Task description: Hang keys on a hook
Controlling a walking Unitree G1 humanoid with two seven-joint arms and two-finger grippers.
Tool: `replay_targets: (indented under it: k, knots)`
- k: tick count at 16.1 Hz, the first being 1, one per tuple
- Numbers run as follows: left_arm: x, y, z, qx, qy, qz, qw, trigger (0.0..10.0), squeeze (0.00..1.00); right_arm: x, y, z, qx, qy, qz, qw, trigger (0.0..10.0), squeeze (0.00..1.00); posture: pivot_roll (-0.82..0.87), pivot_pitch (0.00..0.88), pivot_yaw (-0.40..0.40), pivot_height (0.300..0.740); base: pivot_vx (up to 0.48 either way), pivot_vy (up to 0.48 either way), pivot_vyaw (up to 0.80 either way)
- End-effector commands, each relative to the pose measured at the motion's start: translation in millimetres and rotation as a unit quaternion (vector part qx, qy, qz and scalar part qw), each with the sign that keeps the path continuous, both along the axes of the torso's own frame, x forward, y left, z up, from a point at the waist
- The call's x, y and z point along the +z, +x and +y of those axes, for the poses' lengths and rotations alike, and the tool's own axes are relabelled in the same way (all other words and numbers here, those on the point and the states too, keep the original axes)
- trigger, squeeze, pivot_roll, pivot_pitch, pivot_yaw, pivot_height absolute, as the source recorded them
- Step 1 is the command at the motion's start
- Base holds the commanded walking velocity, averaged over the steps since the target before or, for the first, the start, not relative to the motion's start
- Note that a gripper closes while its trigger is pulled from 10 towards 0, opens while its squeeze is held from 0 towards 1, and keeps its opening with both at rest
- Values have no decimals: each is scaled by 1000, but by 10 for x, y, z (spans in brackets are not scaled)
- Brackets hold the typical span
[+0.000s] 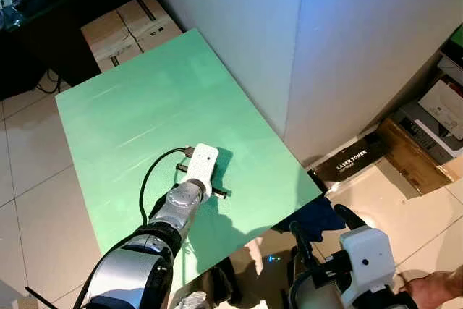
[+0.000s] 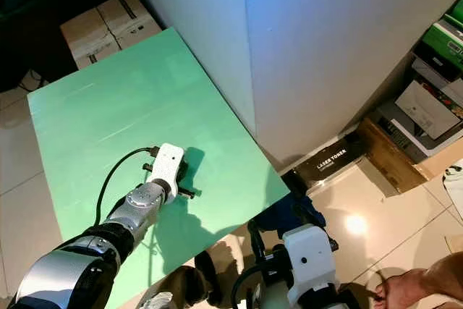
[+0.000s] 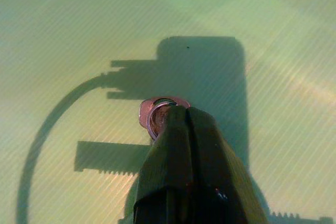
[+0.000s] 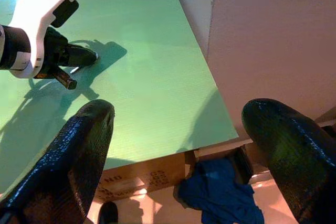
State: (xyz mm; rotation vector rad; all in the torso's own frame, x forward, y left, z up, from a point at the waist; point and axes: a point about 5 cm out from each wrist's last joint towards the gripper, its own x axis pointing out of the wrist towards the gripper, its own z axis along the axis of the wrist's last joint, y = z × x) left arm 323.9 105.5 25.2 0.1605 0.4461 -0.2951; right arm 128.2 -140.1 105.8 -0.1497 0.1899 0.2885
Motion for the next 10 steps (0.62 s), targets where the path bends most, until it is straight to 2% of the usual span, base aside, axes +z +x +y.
replay_targets:
  k: [1,2,3,4,6,8,10]
  knots:
    - [-93,-64,118,22,-14,25,999,0,0,1,-11,35,4,5,6,1000,10000,0,-435,287,216,740,0,0,0]
    - [-14,5,186,42,-41,13,998,0,0,0,30,49,5,6,2,1000,10000,0,-430,280,219,740,0,0,0]
    - [25,37,218,48,-47,5,998,0,0,2,47,57,5,7,1,1000,10000,0,-424,271,221,740,0,0,0]
    - [178,152,334,68,-69,-23,995,0,0,15,130,100,7,10,-5,1000,10000,0,-405,250,223,740,0,0,0]
    - [302,232,436,80,-85,-48,992,0,0,9,175,99,10,12,-9,1000,10000,0,-393,234,224,740,0,0,0]
    - [422,301,526,86,-96,-71,989,0,0,-6,215,83,12,13,-11,1000,10000,0,-377,214,223,740,0,0,0]
    - [478,331,586,72,-77,-77,991,0,0,-22,263,90,18,14,-16,1000,10000,0,-359,193,221,740,0,0,0]
